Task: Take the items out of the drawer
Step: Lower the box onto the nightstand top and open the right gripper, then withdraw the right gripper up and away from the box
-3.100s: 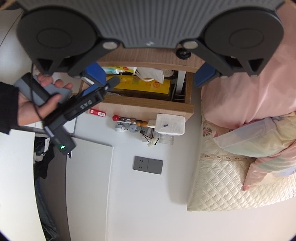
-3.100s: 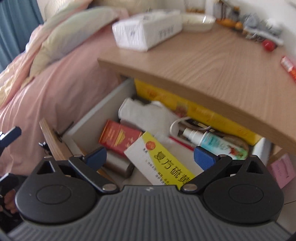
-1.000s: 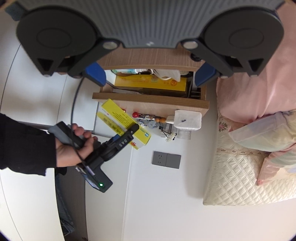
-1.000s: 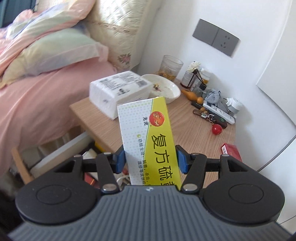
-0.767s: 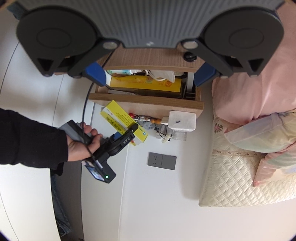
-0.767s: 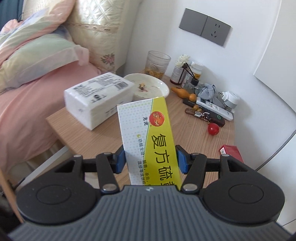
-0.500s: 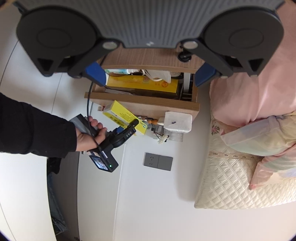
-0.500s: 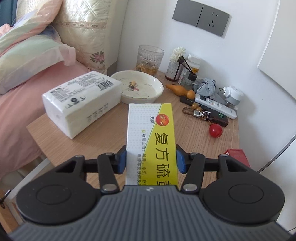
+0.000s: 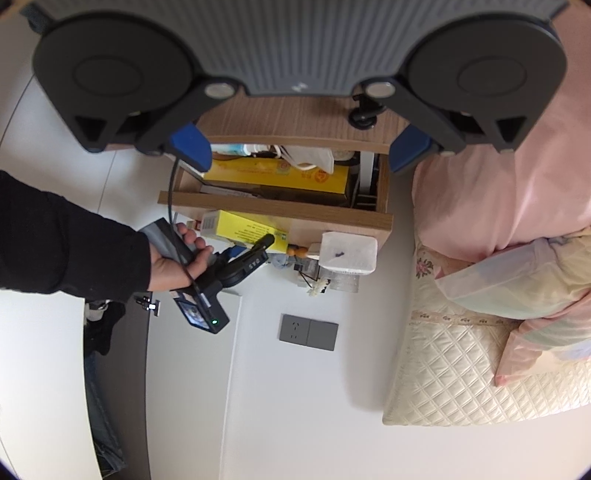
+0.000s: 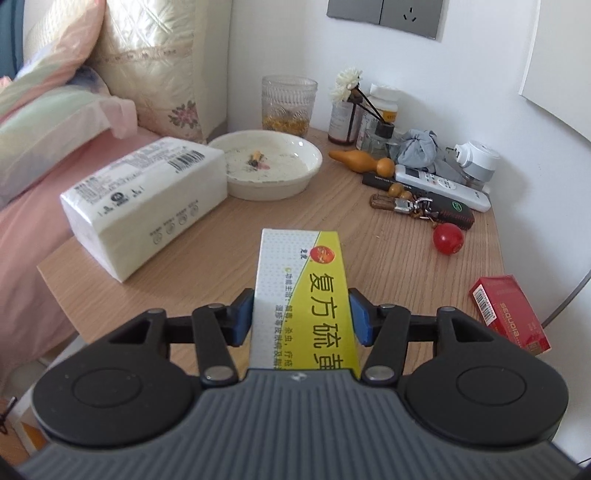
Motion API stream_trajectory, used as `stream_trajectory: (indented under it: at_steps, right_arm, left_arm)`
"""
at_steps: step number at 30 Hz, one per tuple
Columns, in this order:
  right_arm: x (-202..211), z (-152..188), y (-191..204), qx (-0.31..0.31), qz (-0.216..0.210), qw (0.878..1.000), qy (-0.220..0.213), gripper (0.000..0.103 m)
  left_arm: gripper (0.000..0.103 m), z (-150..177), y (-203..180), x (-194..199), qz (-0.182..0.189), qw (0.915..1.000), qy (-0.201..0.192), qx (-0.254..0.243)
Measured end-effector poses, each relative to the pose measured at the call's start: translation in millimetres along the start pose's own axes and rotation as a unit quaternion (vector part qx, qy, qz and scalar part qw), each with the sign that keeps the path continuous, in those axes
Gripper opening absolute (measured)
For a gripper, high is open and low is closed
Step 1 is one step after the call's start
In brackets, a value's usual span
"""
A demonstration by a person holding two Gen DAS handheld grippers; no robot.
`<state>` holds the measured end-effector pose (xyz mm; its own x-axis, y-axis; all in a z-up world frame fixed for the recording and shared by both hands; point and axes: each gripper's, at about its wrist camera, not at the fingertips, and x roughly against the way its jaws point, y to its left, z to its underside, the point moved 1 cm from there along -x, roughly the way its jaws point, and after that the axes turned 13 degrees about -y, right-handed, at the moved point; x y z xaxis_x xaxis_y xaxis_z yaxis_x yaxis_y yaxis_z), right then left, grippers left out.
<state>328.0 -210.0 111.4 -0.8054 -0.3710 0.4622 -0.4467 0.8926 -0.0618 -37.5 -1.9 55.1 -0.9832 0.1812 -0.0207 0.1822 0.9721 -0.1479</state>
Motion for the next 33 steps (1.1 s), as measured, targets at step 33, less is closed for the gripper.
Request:
stream_trajectory:
  at_steps: [33]
  right_arm:
    - [259,104,98,-0.057,0.072,0.958,-0.272,0.088]
  left_arm:
    - [0.103,6,-18,7,-0.021,0.9991,0.002,-0.036]
